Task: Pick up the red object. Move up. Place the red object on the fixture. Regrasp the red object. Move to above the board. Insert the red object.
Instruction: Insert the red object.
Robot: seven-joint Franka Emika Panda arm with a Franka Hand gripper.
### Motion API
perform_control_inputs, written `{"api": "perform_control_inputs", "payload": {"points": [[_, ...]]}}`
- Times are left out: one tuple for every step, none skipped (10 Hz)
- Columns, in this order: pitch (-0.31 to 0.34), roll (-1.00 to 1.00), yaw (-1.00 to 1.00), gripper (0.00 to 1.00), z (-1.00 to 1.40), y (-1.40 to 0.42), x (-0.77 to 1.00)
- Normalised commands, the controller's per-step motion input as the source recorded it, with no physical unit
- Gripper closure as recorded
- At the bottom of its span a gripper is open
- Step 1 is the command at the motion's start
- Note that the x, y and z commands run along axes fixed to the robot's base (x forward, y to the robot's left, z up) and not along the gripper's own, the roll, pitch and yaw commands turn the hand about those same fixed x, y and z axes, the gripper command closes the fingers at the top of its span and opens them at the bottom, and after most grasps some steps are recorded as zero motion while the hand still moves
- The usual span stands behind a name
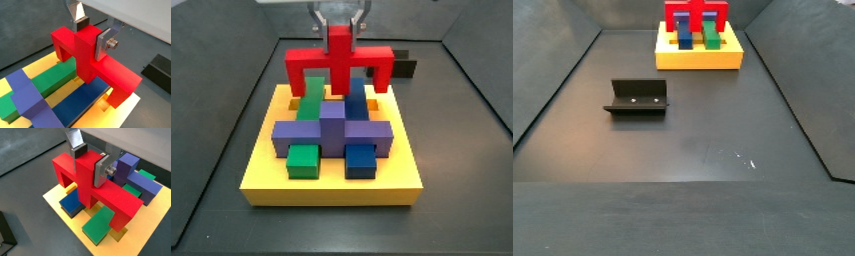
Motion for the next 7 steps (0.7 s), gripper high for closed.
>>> {"api": "perform_control_inputs", "payload": {"points": [[-0.026,-0.06,-0.18,1.0,0.14,0.0,-0.25],[-0.063,-0.06,-0.09,1.0,0.0,0.0,-0.24],[-0.09,-0.06,0.0,1.0,-0.11,0.02,-0.21],[-0.094,-0.13,0.0,1.0,-0.11,0.0,-0.1],[-0.05,-0.17,0.01,1.0,-0.12,0.0,0.0],[0.0,-0.15,0.0,1.0,-0.16,-0.02,0.15],[0.0,-0.13,0.0,1.0,-0.15,0.0,0.11]]}}
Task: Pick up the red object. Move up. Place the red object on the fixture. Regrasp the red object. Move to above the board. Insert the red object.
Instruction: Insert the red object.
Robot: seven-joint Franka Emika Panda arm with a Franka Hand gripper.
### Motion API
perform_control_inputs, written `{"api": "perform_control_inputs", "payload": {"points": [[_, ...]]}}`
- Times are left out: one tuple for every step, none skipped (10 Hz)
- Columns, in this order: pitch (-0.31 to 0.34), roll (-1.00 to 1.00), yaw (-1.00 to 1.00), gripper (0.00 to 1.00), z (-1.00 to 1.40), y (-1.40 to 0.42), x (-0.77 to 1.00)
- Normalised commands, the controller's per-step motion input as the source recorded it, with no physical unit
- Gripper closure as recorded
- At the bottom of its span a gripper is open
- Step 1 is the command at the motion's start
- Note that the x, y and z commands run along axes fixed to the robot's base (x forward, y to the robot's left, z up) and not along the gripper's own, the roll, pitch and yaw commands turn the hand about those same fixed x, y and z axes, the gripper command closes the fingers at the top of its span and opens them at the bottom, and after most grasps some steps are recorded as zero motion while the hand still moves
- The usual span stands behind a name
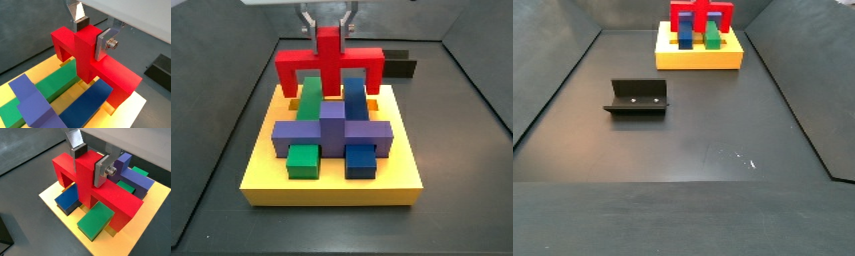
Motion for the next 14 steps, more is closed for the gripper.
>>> {"api": "perform_control_inputs", "payload": {"points": [[0.0,-0.09,-0.01,1.0,-0.17,0.02,-0.02],[0.0,-0.09,0.0,1.0,-0.09,0.0,0.05],[0.0,-0.07,0.0,1.0,-0.08,0.0,0.05],[0.0,-0.06,-0.01,1.0,-0.13,0.02,0.03],[0.0,-0.03,-0.07,1.0,-0.18,0.05,0.08],[0.0,-0.02,-0.09,1.0,-0.19,0.04,0.12],[0.0,-0.05,-0.08,1.0,-0.19,0.03,0.13],[0.0,-0.07,-0.06,1.0,-0.19,0.02,0.11],[0.0,-0.09,-0.02,1.0,-0.14,0.0,0.12],[0.0,-0.07,-0.02,1.0,-0.1,0.03,0.1],[0.0,-0.05,-0.03,1.0,-0.13,0.08,0.03],[0.0,-0.03,-0.05,1.0,-0.12,0.11,0.02],[0.0,-0.01,-0.05,1.0,-0.12,0.07,0.0],[0.006,0.0,-0.01,1.0,-0.11,0.0,0.05]]}}
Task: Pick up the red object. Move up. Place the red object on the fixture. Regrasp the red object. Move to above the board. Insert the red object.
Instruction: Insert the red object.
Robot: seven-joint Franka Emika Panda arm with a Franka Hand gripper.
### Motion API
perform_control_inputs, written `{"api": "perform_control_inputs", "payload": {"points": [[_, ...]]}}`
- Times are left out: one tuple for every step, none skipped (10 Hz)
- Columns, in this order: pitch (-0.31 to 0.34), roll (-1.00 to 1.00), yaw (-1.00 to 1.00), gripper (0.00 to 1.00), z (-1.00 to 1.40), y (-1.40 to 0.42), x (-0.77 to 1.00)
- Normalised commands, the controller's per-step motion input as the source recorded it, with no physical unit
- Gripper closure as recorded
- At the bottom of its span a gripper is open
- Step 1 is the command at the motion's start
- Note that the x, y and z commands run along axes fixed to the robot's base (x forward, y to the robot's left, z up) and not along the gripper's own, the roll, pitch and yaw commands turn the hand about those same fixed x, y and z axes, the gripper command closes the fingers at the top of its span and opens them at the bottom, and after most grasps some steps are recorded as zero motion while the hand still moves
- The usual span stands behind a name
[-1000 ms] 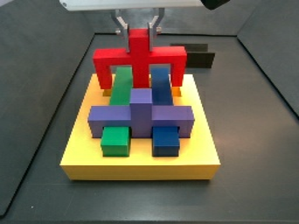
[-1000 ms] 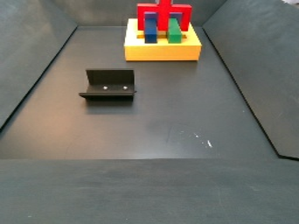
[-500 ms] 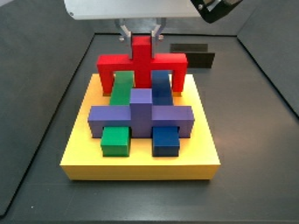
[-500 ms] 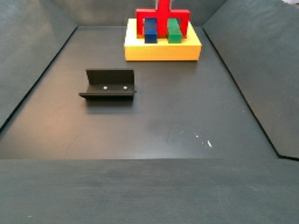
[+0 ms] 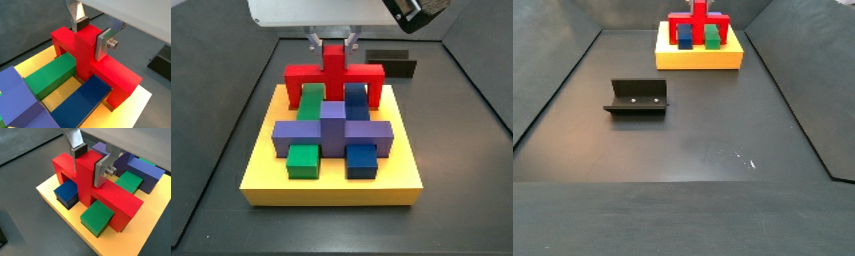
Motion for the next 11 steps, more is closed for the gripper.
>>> {"api": "perform_control_inputs", "payload": {"points": [[0.014,-0.03,-0.07,1.0,-0.06,-0.06,0.05],[0.007,-0.07,-0.07,1.0,-0.03,-0.04,0.06],[0.0,-0.1,-0.05,1.0,-0.05,-0.02,0.06],[0.0,-0.12,-0.06,1.0,-0.07,-0.01,0.07],[0.0,-0.16,-0.07,1.0,-0.08,-0.01,0.08],[0.0,-0.21,-0.06,1.0,-0.13,-0.03,0.08],[0.0,-0.18,-0.06,1.0,-0.13,0.0,0.05],[0.0,-0.11,-0.03,1.0,-0.15,0.0,0.0],[0.0,-0.05,0.0,1.0,-0.17,-0.01,0.0],[0.0,-0.05,0.0,1.0,-0.17,0.0,-0.03],[-0.023,-0.05,0.0,1.0,-0.16,0.0,-0.17]]}}
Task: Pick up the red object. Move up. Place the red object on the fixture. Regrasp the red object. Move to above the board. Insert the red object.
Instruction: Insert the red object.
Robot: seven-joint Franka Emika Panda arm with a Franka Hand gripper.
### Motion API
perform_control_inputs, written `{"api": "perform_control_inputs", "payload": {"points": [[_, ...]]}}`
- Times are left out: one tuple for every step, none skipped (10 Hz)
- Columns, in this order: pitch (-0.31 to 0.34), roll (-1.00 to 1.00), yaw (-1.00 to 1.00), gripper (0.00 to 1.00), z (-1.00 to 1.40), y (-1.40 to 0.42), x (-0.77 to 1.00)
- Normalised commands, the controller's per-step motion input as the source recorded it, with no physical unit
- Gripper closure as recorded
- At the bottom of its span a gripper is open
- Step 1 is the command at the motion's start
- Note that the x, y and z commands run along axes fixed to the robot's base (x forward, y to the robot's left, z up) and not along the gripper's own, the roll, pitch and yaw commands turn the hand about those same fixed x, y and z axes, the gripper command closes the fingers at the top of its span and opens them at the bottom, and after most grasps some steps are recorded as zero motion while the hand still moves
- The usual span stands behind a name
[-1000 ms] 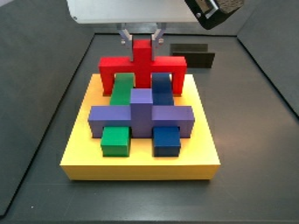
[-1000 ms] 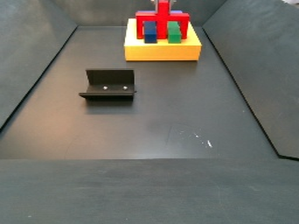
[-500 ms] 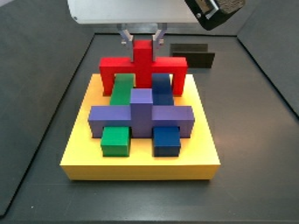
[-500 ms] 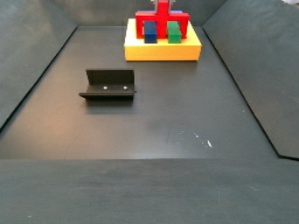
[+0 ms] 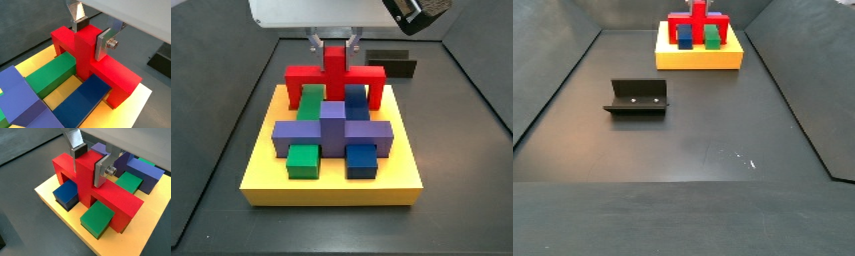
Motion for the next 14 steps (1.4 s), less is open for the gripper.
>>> {"api": "perform_control_inputs", "payload": {"points": [[-0.024,-0.05,0.0,1.0,-0.16,0.0,-0.13],[-0.021,-0.05,-0.04,1.0,-0.22,0.0,-0.01],[-0.03,-0.09,-0.09,1.0,-0.3,-0.01,0.0],[-0.004,-0.06,-0.11,1.0,-0.33,0.0,0.0],[0.0,-0.03,-0.13,1.0,-0.41,0.0,0.0],[-0.016,-0.11,-0.15,1.0,-0.55,0.0,0.03],[0.0,-0.05,-0.11,1.0,-0.5,0.0,0.0],[0.0,0.0,-0.03,1.0,-0.42,0.09,-0.11],[-0.031,0.04,0.02,1.0,-0.32,0.06,-0.21],[-0.066,0.02,0.27,1.0,-0.34,0.0,-0.03],[-0.061,0.02,0.39,1.0,-0.35,0.0,0.0],[-0.046,0.0,0.29,1.0,-0.36,0.0,0.0],[-0.007,0.0,0.08,1.0,-0.33,0.0,-0.01],[0.0,-0.01,0.0,1.0,-0.24,-0.03,-0.06]]}}
